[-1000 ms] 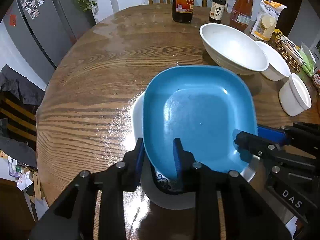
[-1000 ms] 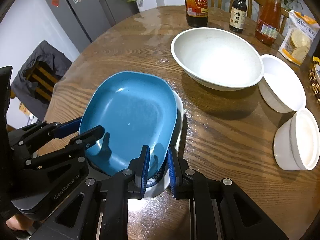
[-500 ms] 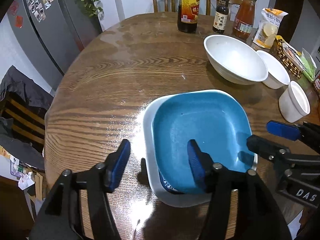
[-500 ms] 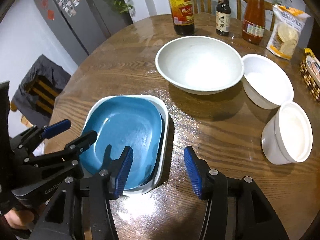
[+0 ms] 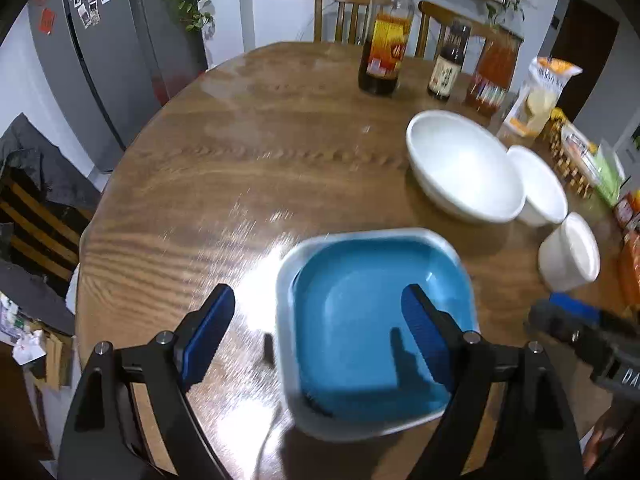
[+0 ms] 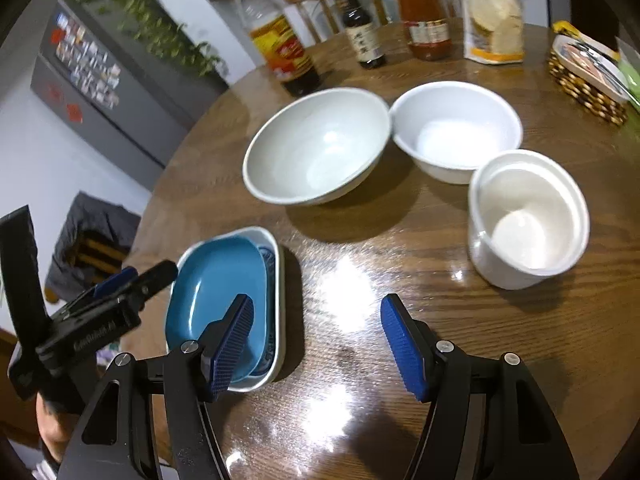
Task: Organize plates and bowls
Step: 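Move the left tool to the large white bowl, then grip the rim of the large white bowl with the left tool, then lift the large white bowl with the left tool and carry it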
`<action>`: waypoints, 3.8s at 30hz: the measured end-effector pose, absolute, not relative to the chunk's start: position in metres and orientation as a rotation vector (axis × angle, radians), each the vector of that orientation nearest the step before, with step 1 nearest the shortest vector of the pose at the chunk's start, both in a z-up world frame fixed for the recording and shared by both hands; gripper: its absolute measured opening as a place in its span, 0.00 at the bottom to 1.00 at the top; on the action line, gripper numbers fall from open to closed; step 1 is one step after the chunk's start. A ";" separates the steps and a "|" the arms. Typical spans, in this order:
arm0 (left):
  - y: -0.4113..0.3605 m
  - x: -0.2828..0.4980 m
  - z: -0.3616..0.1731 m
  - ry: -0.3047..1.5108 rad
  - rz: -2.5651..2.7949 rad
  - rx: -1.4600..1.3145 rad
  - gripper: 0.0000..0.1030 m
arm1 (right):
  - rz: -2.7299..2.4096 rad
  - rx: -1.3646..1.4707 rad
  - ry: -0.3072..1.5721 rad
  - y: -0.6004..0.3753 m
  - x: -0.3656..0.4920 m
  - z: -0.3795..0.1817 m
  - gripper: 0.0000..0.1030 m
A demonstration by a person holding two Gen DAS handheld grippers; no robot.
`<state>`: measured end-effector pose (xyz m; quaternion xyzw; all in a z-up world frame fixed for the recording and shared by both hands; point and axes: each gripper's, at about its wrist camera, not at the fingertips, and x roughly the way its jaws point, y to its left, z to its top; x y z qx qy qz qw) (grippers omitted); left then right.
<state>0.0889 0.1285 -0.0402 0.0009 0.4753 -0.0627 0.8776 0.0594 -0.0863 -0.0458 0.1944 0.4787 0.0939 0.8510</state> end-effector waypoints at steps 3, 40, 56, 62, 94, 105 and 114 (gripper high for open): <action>0.116 0.099 -0.033 0.968 -0.154 0.004 0.83 | 0.176 0.425 0.996 -0.095 0.059 -0.043 0.65; 0.050 0.226 -0.054 1.013 -0.255 0.095 0.69 | 0.053 0.359 1.061 -0.099 0.161 -0.049 0.65; 0.044 0.233 -0.072 1.095 -0.357 0.112 0.16 | 0.065 0.280 1.094 -0.086 0.180 -0.062 0.61; 0.051 0.233 -0.073 1.101 -0.365 0.092 0.14 | 0.069 0.166 1.093 -0.070 0.187 -0.064 0.33; 0.013 0.048 -0.001 0.892 -0.520 0.129 0.14 | 0.052 0.228 0.960 -0.134 -0.005 -0.011 0.26; -0.065 -0.002 -0.032 0.965 -0.688 0.247 0.15 | -0.108 0.338 1.004 -0.199 -0.069 -0.034 0.26; -0.122 -0.010 -0.064 1.045 -0.723 0.270 0.16 | -0.176 0.333 1.037 -0.244 -0.073 -0.052 0.26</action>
